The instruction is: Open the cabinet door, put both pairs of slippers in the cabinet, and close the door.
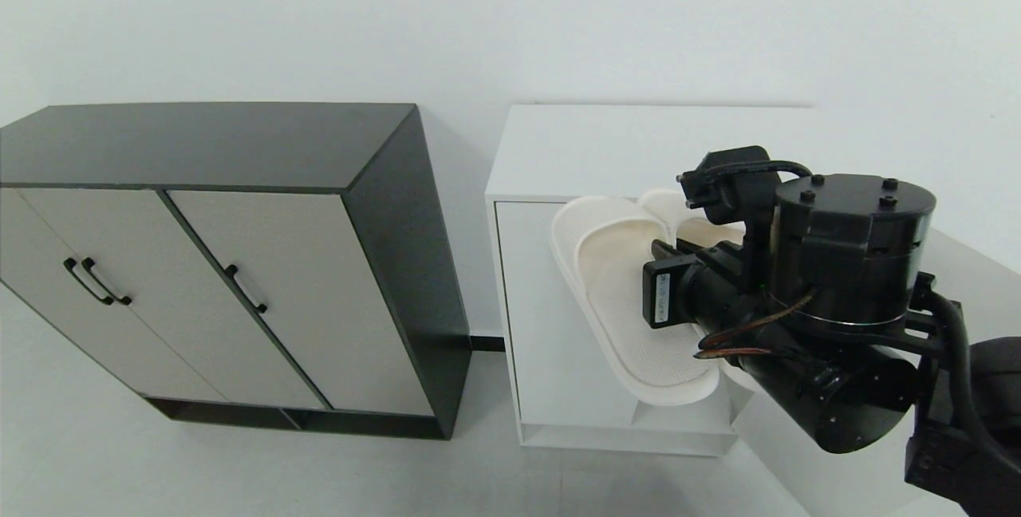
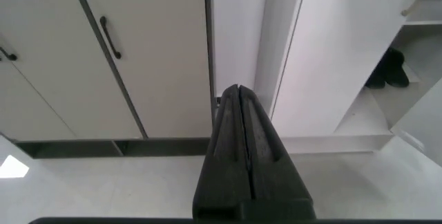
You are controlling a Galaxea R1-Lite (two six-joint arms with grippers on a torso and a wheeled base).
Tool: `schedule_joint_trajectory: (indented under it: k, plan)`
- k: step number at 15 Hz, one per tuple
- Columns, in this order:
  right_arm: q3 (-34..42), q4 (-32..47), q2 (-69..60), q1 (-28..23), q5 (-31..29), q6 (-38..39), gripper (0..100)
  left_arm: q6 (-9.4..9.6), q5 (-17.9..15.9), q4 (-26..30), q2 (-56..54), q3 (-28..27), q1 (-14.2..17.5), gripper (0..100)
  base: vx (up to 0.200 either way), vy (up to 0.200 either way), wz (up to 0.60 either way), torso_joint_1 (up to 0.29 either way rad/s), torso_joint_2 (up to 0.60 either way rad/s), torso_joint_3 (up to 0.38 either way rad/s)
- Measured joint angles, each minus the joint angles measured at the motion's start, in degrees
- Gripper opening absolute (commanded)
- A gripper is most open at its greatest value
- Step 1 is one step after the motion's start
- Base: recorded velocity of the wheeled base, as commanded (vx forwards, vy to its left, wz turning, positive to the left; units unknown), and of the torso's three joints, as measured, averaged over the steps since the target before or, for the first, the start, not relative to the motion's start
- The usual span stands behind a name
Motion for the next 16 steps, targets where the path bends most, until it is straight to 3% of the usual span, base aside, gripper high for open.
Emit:
schedule_joint_trajectory:
  k: [12,16]
  plan:
    - [3.0,0.0,-3.2,1.0,0.5,-0.2,0,-0.01,0.0,-0.1,0.0,0.0,0.1,0,0.000,-0.200,0.00,0.003,0.00,0.004]
    - [4.6,0.2,-4.6,1.6,3.9,-0.2,0,-0.04,0.0,-0.1,0.0,0.0,0.1,0,0.000,0.000,0.00,0.000,0.00,0.000]
